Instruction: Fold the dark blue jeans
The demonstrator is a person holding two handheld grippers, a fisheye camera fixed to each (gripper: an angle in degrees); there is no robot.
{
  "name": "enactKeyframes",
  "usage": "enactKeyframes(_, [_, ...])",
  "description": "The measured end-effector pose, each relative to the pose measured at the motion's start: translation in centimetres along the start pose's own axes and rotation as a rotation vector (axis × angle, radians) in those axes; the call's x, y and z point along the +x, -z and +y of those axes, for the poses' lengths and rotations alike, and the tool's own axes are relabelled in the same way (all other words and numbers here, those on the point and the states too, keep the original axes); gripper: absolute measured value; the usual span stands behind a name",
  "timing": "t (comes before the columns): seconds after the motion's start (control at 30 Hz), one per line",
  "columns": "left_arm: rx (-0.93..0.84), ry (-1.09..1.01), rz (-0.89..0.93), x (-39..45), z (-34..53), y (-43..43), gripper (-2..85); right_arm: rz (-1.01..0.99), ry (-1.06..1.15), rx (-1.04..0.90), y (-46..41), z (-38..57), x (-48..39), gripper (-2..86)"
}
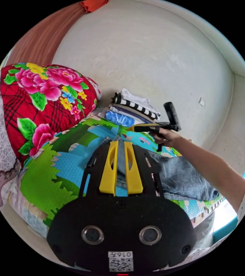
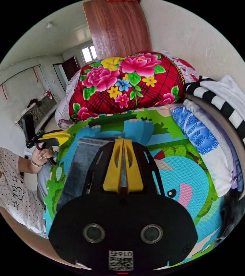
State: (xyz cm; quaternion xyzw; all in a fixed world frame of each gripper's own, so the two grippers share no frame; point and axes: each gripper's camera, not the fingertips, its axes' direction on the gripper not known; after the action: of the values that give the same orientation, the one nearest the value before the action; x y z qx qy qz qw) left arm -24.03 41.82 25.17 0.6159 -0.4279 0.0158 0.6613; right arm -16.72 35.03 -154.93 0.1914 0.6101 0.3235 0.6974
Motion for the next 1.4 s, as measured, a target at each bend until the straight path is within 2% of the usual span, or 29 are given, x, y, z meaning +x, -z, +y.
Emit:
enactKeyframes(0.1, [-0.038,0.136,0.004,-3.4,0.1,-0.2,6.9,-0.022,-0.036,0.034,3.7,-1.2,0.6,1.3])
enactKeyframes(0.23, [-0.069,0.286,0.089,-7.7,0.6,-0.7,7.7,0.027,-0.070,-0.053,5.6,-2.7,0.9,6.8])
enactKeyframes(0.47, [-0.112,0.295,0.122,-10.3,1.1,-2.0,8.1,0.005,-0.147,-0.183,4.5,-5.0,1.5,11.8])
enactKeyframes(0.57, [-0.132,0.303,0.139,-11.5,1.5,-2.5,8.2,0.021,-0.153,-0.253,4.0,-5.9,0.9,7.2])
enactKeyframes(0.7, [-0.139,0.346,0.171,-14.1,1.9,-2.9,8.8,0.115,0.023,-0.205,7.2,-6.4,-2.8,4.1])
enactKeyframes(0.83, [-0.166,0.316,0.319,-15.4,2.0,-3.8,10.7,0.148,0.100,-0.085,12.3,-6.2,-5.9,3.6])
enactKeyframes(1.07, [-0.099,0.310,0.418,-17.2,2.8,-3.5,12.2,0.068,0.260,0.137,23.5,-4.3,-12.0,3.1])
enactKeyframes(1.17, [-0.061,0.297,0.510,-17.9,3.1,-3.2,12.8,0.050,0.294,0.203,27.2,-3.5,-14.0,3.0])
enactKeyframes(1.4, [-0.017,0.189,0.881,-18.3,3.4,-4.0,12.6,0.004,0.355,0.318,33.2,-2.4,-17.8,2.8])
